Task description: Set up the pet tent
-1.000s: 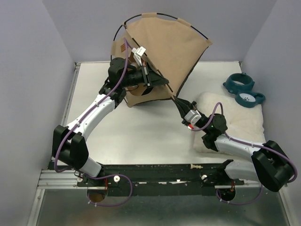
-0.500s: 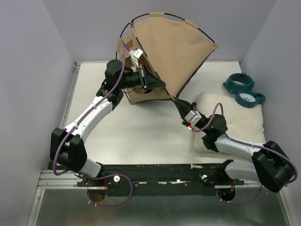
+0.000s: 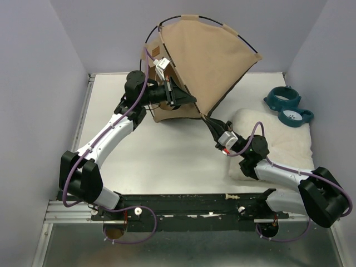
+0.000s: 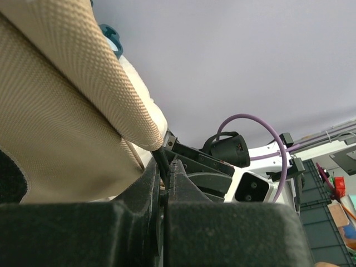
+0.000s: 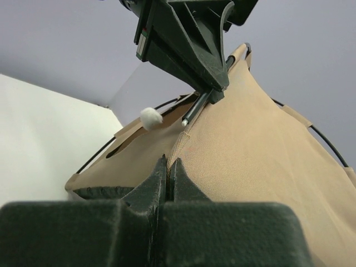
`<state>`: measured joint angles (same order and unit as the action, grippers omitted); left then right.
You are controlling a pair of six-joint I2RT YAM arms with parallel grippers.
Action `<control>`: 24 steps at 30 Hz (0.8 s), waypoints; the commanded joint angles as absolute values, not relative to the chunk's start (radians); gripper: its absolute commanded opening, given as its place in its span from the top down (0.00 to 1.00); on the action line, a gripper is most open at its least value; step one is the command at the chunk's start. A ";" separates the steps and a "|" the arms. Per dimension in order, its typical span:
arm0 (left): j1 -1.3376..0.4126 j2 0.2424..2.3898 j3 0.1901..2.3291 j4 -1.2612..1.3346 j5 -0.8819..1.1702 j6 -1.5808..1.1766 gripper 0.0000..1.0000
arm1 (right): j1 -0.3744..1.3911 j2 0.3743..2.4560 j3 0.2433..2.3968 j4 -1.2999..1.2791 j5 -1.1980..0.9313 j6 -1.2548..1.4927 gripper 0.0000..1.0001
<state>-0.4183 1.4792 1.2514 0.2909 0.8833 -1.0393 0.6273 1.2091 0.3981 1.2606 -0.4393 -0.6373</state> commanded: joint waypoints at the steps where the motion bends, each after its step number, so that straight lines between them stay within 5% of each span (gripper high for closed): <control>1: -0.388 1.474 1.261 0.397 0.713 -1.015 1.00 | 0.652 1.195 0.376 1.258 -0.557 -0.643 0.99; 24: -0.407 1.453 1.184 0.411 0.724 -1.011 1.00 | 0.661 1.198 0.399 1.243 -0.496 -0.615 0.99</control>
<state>-0.4297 1.4776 1.1973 0.3511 0.8516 -1.0405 0.6361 1.2091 0.3996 1.2285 -0.4492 -0.6449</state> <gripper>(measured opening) 0.054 0.024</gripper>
